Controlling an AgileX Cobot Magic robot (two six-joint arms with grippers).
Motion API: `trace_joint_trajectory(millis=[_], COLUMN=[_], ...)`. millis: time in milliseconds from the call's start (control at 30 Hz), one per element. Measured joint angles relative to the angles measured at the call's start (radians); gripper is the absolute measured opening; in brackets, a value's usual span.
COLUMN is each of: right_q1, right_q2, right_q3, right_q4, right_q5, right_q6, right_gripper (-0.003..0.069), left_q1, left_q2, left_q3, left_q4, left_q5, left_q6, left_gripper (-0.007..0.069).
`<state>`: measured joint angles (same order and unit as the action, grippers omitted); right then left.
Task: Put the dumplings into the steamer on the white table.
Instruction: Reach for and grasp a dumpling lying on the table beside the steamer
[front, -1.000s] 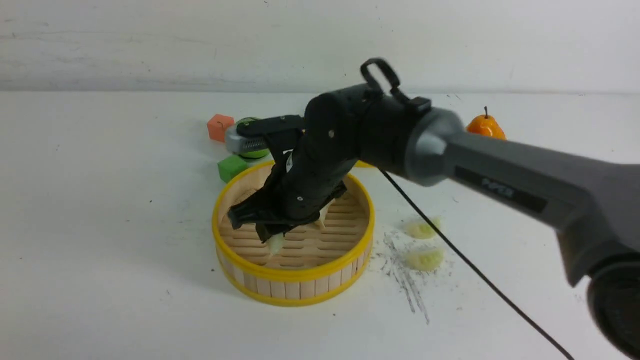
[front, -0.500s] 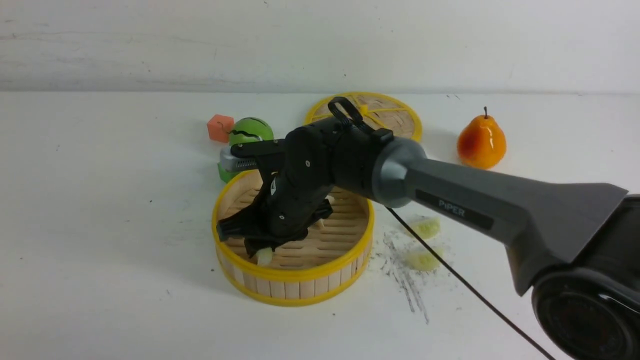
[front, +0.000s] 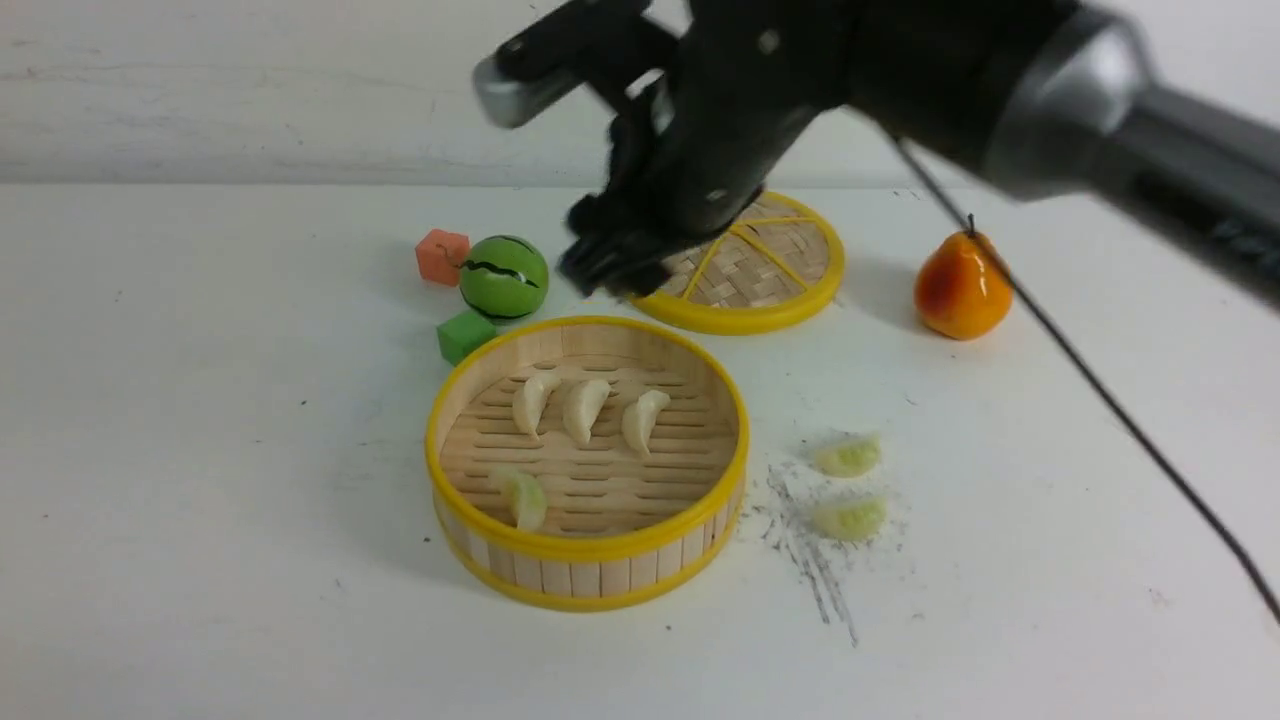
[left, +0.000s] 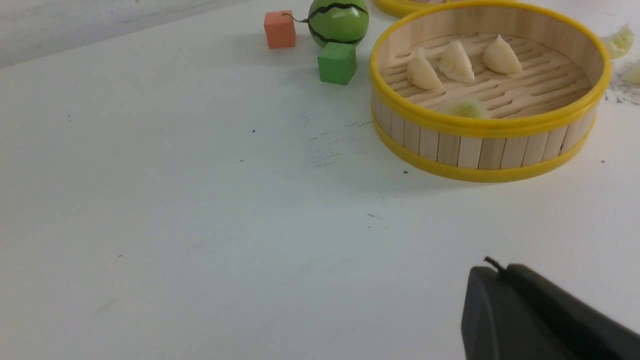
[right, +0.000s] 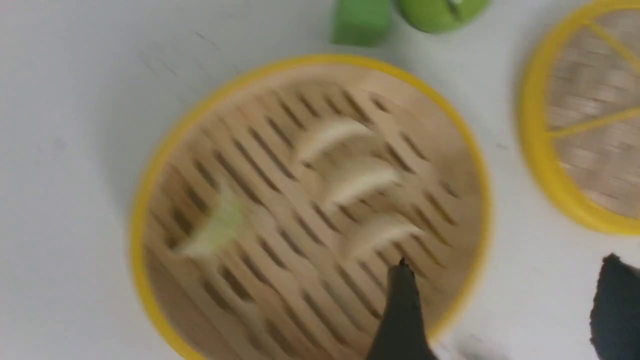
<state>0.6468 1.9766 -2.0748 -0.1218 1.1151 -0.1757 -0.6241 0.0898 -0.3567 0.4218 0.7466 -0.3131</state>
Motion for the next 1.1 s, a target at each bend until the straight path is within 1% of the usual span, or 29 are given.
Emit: trace_joint_trajectory(millis=[67, 100, 133, 167, 200, 233, 267, 300, 333, 400, 533, 600, 633, 667, 700, 767, 833, 933, 1033, 1100], right_q1=[-0.069, -0.124, -0.152, -0.217, -0.243, -0.295, -0.313, -0.341, -0.351, -0.368, -0.367, -0.366, -0.363, -0.362, -0.359, -0.354, -0.354, -0.354, -0.354, -0.354], right_q2=[-0.022, -0.023, -0.022, -0.018, -0.013, -0.005, 0.000, 0.010, 0.012, 0.020, 0.031, 0.038, 0.048, 0.050, 0.067, 0.097, 0.130, 0.151, 0.149, 0.147], right_q3=[0.029, 0.061, 0.082, 0.135, 0.174, 0.236, 0.265, 0.328, 0.345, 0.419, 0.481, 0.482, 0.482, 0.482, 0.482, 0.482, 0.482, 0.484, 0.481, 0.472], right_q4=[0.024, 0.070, 0.098, 0.160, 0.202, 0.260, 0.283, 0.319, 0.328, 0.339, 0.396, 0.411, 0.429, 0.429, 0.432, 0.433, 0.420, 0.398, 0.394, 0.394], right_q5=[0.074, 0.100, 0.105, 0.110, 0.110, 0.111, 0.111, 0.100, 0.089, 0.045, -0.070, -0.096, -0.123, -0.127, -0.144, -0.154, -0.157, -0.151, -0.121, -0.087], right_q6=[-0.103, -0.165, -0.192, -0.245, -0.267, -0.324, -0.343, -0.422, -0.459, -0.589, -0.823, -0.875, -0.930, -0.930, -0.980, -1.040, -1.070, -1.070, -1.034, -0.981], right_gripper=[0.0461, 0.0450, 0.0446, 0.0437, 0.0433, 0.0428, 0.0427, 0.0425, 0.0424, 0.0422, 0.0421, 0.0421, 0.0421, 0.0421, 0.0421, 0.0416, 0.0392, 0.0328, 0.0213, 0.0209], left_q1=[0.000, 0.000, 0.000, 0.000, 0.000, 0.000, 0.000, 0.000, 0.000, 0.000, 0.000, 0.000, 0.000, 0.000, 0.000, 0.000, 0.000, 0.000, 0.000, 0.000], left_q2=[0.000, 0.000, 0.000, 0.000, 0.000, 0.000, 0.000, 0.000, 0.000, 0.000, 0.000, 0.000, 0.000, 0.000, 0.000, 0.000, 0.000, 0.000, 0.000, 0.000], left_q3=[0.000, 0.000, 0.000, 0.000, 0.000, 0.000, 0.000, 0.000, 0.000, 0.000, 0.000, 0.000, 0.000, 0.000, 0.000, 0.000, 0.000, 0.000, 0.000, 0.000], left_q4=[-0.014, -0.022, -0.024, -0.027, -0.027, -0.027, -0.027, -0.027, -0.027, -0.027, -0.027, -0.027, -0.026, -0.026, -0.026, -0.023, -0.019, -0.017, -0.015, -0.014], left_q5=[-0.006, -0.009, -0.010, -0.009, -0.009, -0.009, -0.009, -0.009, -0.009, -0.009, -0.009, -0.009, -0.009, -0.009, -0.009, -0.009, -0.009, -0.009, -0.009, -0.008], left_q6=[0.000, 0.000, 0.000, 0.000, 0.000, 0.000, 0.000, 0.000, 0.000, 0.000, 0.000, 0.000, 0.000, 0.000, 0.000, 0.000, 0.000, 0.000, 0.000, 0.000], left_gripper=[-0.0003, -0.0003, -0.0002, 0.0000, 0.0000, 0.0001, 0.0002, 0.0004, 0.0004, 0.0004, 0.0006, 0.0006, 0.0006, 0.0006, 0.0006, 0.0007, 0.0011, 0.0011, 0.0009, 0.0009])
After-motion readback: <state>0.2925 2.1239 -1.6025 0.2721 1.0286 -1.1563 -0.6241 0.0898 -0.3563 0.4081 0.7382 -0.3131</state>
